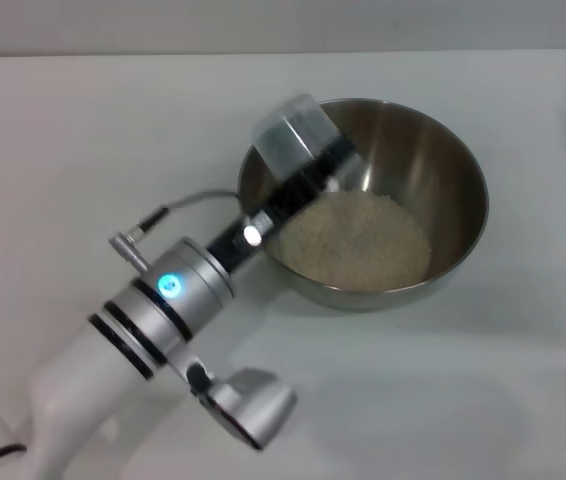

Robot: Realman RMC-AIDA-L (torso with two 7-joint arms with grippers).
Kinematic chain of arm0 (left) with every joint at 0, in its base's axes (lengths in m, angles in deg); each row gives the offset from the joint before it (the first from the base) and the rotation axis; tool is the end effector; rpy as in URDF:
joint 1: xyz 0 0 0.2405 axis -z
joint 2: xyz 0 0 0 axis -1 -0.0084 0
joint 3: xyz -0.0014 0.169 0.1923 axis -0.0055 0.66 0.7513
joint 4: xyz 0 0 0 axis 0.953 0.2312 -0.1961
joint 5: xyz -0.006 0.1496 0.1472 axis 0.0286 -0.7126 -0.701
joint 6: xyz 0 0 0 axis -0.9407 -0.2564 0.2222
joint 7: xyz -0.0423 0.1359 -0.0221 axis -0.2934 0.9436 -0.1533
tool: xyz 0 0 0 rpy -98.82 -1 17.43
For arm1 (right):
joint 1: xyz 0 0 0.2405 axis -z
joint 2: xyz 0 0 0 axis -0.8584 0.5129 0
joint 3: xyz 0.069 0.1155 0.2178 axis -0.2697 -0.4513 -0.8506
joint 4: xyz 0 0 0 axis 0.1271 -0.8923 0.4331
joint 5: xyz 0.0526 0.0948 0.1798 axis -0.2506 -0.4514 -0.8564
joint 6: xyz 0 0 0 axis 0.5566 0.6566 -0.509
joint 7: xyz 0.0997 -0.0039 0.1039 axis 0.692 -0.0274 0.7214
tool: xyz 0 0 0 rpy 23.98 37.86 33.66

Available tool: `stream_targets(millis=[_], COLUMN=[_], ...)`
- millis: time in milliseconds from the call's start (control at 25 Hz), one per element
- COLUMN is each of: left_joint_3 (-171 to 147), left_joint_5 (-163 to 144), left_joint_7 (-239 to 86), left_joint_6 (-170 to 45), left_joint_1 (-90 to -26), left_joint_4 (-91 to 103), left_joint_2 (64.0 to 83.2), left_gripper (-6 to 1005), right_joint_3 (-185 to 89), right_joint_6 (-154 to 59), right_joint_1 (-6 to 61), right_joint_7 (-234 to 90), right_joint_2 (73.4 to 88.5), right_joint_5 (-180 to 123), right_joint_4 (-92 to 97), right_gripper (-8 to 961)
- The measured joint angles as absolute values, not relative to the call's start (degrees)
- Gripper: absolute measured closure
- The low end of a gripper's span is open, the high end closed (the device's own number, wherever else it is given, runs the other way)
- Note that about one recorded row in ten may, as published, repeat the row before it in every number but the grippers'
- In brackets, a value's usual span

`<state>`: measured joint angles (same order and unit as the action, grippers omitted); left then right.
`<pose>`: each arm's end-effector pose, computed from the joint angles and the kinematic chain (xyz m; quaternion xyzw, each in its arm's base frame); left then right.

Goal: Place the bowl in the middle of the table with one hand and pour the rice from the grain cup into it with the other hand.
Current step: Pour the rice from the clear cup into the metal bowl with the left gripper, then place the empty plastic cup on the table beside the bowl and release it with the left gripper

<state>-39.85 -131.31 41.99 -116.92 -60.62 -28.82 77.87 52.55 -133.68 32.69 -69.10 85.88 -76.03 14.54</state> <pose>-0.1802 0.2955 -0.1250 -0.5236 0.6652 0.1101 0.5208 0.2556 0.3338 0.0689 -0.5519 0.0126 0.4969 0.6696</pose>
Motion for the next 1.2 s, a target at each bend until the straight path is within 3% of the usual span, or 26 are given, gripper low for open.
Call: stream_targets(millis=[520,1200], left_joint_3=[-43.58,-56.54], left_joint_5=[-131.04,-110.22], left_joint_7=[30.53,-48.42], left_joint_6=[-119.48,-114.12], left_joint_1=[-61.79,-62.48], left_joint_4=[-30.99,-25.89], left_joint_2=[77.87,77.83], left_gripper=[972,972], right_joint_3=[52.45,52.46], right_joint_6=[-133.35,-132.54], right_joint_1=[32.49,31.45], right_joint_7=[-69.1,-69.1], right_joint_2=[85.87,85.79], right_joint_5=[-76.04,-76.04], right_joint_4=[14.07,13.6], right_gripper=[381,372])
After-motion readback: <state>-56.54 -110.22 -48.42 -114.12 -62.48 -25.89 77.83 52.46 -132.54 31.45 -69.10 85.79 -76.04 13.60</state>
